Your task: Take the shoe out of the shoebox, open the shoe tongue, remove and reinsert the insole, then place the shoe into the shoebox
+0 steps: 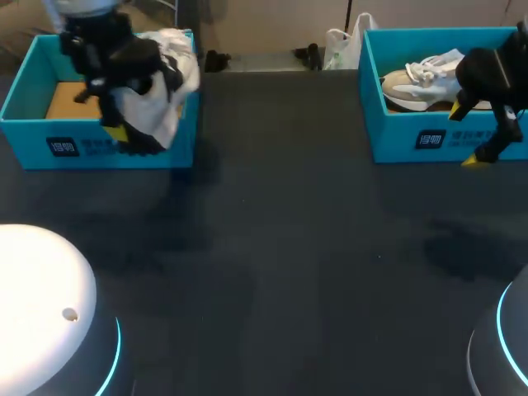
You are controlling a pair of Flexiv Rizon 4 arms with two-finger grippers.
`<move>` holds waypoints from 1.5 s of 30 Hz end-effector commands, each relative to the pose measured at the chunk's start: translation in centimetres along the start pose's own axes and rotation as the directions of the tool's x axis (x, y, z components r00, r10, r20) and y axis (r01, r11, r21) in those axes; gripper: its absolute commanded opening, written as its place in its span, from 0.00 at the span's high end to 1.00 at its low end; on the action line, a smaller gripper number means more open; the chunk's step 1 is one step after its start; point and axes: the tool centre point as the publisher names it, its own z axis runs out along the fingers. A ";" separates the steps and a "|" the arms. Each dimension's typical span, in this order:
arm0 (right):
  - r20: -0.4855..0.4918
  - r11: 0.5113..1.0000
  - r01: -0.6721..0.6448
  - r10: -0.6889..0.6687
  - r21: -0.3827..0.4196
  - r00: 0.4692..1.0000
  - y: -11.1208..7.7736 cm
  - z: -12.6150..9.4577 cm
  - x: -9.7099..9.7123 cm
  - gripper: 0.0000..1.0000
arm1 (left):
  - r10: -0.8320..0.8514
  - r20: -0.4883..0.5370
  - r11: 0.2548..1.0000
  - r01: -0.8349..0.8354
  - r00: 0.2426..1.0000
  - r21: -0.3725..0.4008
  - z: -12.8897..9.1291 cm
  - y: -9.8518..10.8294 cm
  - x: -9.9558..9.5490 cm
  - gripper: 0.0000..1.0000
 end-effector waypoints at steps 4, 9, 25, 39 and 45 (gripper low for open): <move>-0.002 1.000 -0.001 0.001 0.002 1.000 0.1 0.1 -0.1 0.00 | 0.013 0.017 0.998 -0.014 1.000 0.066 -0.4 5.4 0.4 1.00; -0.002 1.000 -0.001 0.001 0.002 1.000 0.1 0.1 -0.1 0.00 | -0.011 0.009 0.998 0.010 1.000 0.060 0.4 7.9 -0.3 1.00; -0.002 1.000 -0.001 0.001 0.002 1.000 0.1 0.1 -0.1 0.00 | -0.210 0.013 0.975 0.209 0.978 0.076 1.8 13.8 -1.1 1.00; -0.002 1.000 -0.001 0.001 0.002 1.000 0.1 0.1 -0.1 0.00 | -0.210 0.013 0.975 0.209 0.978 0.076 1.8 13.8 -1.1 1.00; -0.002 1.000 -0.001 0.001 0.002 1.000 0.1 0.1 -0.1 0.00 | -0.210 0.013 0.975 0.209 0.978 0.076 1.8 13.8 -1.1 1.00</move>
